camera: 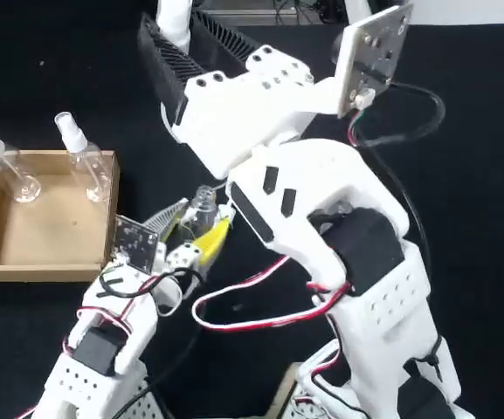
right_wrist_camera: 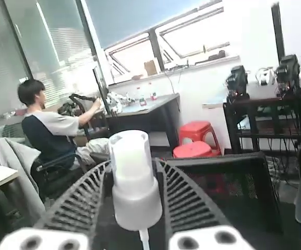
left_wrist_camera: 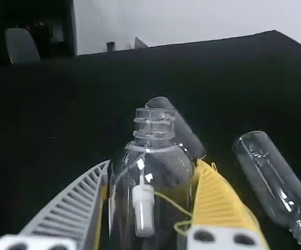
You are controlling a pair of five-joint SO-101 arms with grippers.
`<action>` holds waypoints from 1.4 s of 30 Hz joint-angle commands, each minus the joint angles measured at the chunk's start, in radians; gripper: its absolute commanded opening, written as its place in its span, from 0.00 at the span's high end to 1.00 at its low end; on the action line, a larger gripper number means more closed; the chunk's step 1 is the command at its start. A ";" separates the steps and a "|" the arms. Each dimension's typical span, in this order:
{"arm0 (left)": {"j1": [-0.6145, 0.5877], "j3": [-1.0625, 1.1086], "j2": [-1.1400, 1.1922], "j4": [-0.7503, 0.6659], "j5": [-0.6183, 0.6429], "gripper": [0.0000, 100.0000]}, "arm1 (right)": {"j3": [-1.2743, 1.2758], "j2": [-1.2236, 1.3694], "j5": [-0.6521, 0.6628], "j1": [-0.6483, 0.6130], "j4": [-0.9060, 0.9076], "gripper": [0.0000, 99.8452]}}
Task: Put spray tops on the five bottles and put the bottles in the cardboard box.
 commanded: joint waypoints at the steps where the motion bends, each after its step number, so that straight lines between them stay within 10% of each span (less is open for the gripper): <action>1: -0.054 0.024 -0.017 -0.097 0.003 0.97 | 0.012 -0.058 0.002 -0.011 -0.029 0.99; 9: -0.340 0.021 -0.020 -0.207 0.012 0.97 | 0.041 -0.093 0.002 -0.011 -0.032 0.99; 42: 0.016 0.024 -0.017 -0.608 0.008 0.97 | -0.054 -0.091 0.003 -0.011 -0.048 0.99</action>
